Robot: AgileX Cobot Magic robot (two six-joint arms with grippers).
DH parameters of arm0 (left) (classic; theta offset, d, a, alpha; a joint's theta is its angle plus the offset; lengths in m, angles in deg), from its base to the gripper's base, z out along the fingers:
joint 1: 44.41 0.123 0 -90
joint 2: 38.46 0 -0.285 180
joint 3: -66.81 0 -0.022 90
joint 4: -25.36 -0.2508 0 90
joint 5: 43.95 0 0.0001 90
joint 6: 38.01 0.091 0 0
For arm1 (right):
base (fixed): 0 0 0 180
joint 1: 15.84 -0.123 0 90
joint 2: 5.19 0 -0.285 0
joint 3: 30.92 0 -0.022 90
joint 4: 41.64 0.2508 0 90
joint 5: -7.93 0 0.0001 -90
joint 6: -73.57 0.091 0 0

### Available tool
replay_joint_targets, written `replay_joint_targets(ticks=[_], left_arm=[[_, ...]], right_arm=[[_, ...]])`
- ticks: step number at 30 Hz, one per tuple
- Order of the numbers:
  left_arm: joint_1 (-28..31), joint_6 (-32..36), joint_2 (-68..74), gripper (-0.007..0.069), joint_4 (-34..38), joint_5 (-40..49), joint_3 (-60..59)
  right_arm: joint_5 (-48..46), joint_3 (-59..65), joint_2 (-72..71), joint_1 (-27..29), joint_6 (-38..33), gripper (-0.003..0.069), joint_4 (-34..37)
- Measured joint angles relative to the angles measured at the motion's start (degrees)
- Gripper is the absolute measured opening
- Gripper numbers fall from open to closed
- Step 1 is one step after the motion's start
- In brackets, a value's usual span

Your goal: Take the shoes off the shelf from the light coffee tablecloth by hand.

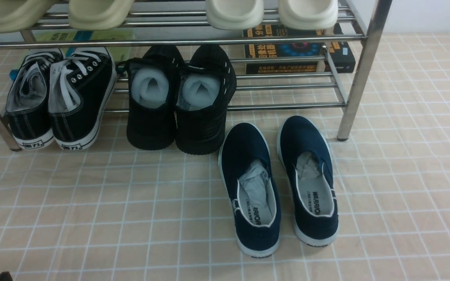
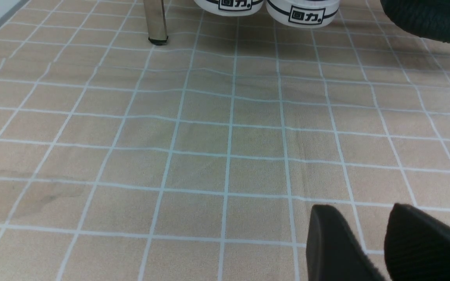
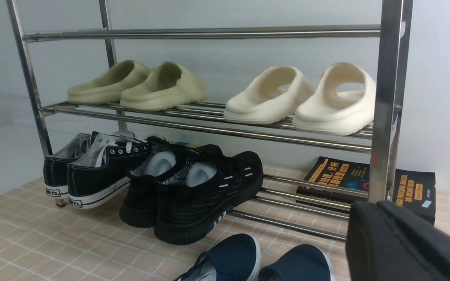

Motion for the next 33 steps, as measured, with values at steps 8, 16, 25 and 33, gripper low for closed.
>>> replay_joint_targets(ticks=[8, 16, 25, 33], left_arm=[[0.0, 0.0, 0.0, 0.0239, 0.0, 0.0, 0.0], [0.0, 0.0, 0.0, 0.0239, 0.0, 0.0, 0.0], [0.0, 0.0, 0.0, 0.0239, 0.0, 0.0, 0.0], [0.0, 0.0, 0.0, 0.0239, 0.0, 0.0, 0.0]], right_arm=[[0.0, 0.0, 0.0, 0.0, 0.1, 0.0014, -0.2], [-1.3, 2.1, 0.0, 0.6, -0.4, 0.0022, -0.7], [-2.1, 14.9, -2.1, 15.1, -0.8, 0.0032, -3.4], [-2.3, 21.9, -7.3, 25.7, -0.8, 0.0037, -3.5]])
